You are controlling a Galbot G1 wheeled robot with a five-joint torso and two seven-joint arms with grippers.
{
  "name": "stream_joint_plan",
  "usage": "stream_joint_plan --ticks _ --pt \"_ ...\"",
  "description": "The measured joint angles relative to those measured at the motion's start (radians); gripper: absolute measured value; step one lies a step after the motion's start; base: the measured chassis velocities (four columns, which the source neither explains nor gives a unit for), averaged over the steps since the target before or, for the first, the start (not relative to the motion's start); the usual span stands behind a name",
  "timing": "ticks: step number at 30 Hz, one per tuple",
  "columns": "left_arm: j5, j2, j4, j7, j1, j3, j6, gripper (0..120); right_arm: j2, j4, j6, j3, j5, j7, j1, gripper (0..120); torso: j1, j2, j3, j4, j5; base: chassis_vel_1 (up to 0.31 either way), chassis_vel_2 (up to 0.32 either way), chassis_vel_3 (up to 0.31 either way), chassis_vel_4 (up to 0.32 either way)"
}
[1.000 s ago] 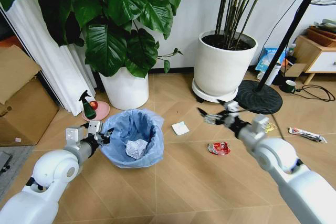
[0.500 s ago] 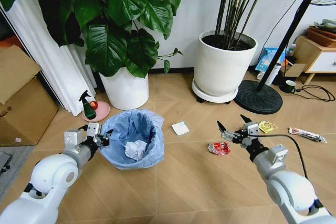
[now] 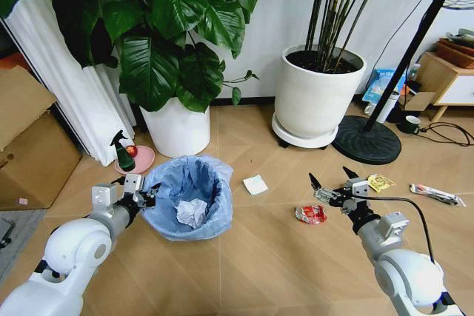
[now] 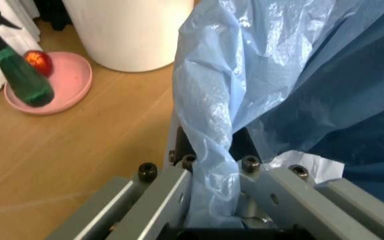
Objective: Pick up the trash bin and place the garbage on the floor into it.
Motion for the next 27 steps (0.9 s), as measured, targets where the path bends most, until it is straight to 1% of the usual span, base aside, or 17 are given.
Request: stream_joint_plan --ticks 9,13,15,17,19,21,22,23,25,26,27 --pt "0.001 0.001 -0.001 0.0 0.002 0.002 0.0 0 0.002 -0.022 0.0 -0.018 0.001 -0.005 0.006 100 0.0 0.0 0.0 -0.0001 -0.0002 -0.164 0.171 0.189 -0.18" --pt "0.001 0.002 -0.006 0.0 0.005 0.001 0.0 0 -0.009 -0.072 0.005 -0.037 0.007 -0.013 0.022 100 0.0 0.0 0.0 0.0 0.0 -0.103 0.133 0.121 -0.12" --pt "0.001 0.003 -0.007 0.0 0.006 0.002 0.0 0 -0.024 -0.14 0.005 -0.063 0.022 -0.027 0.046 100 0.0 0.0 0.0 -0.0001 0.0 -0.053 0.076 0.056 -0.066" --pt "0.0 0.007 -0.008 -0.001 0.001 0.008 0.0 0 -0.046 -0.248 0.008 -0.102 0.031 -0.063 0.101 100 0.0 0.0 0.0 0.0001 0.0003 0.0 0.0 0.0 0.0" --pt "-0.001 0.009 -0.008 -0.002 -0.003 0.012 0.0 0 -0.051 -0.271 0.01 -0.11 0.03 -0.072 0.112 100 0.0 0.0 0.0 0.0002 -0.0001 0.0 0.0 0.0 0.0" --pt "-0.006 0.019 -0.007 -0.001 -0.012 0.018 0.0 0 -0.077 -0.379 0.017 -0.163 0.033 -0.095 0.17 100 0.0 0.0 0.0 -0.0006 0.0004 0.018 -0.014 -0.011 0.026" --pt "-0.006 0.019 -0.007 -0.001 -0.012 0.018 0.0 0 -0.077 -0.379 0.017 -0.163 0.033 -0.095 0.17 100 0.0 0.0 0.0 -0.0006 0.0004 0.037 -0.028 -0.021 0.052" --pt "-0.006 0.021 -0.007 -0.001 -0.011 0.018 0.0 0 -0.084 -0.416 0.02 -0.185 0.035 -0.1 0.196 100 0.0 0.0 0.0 -0.0005 0.0006 0.037 -0.028 -0.034 0.052" --pt "-0.008 0.028 -0.01 -0.001 -0.005 0.016 0.0 0 -0.106 -0.557 0.03 -0.279 0.043 -0.127 0.31 100 0.0 0.0 0.0 -0.0002 -0.0003 0.0 0.0 0.0 0.0" --pt "-0.008 0.028 -0.01 -0.001 -0.005 0.016 0.0 0 -0.106 -0.557 0.03 -0.279 0.043 -0.127 0.31 100 0.0 0.0 0.0 -0.0002 -0.0003 0.0 0.0 0.0 0.0" --pt "-0.009 0.03 -0.013 -0.001 -0.004 0.014 0.0 0 -0.11 -0.624 0.03 -0.335 0.049 -0.148 0.375 100 0.0 0.0 0.0 0.0001 0.0006 0.0 0.0 0.0 0.0"
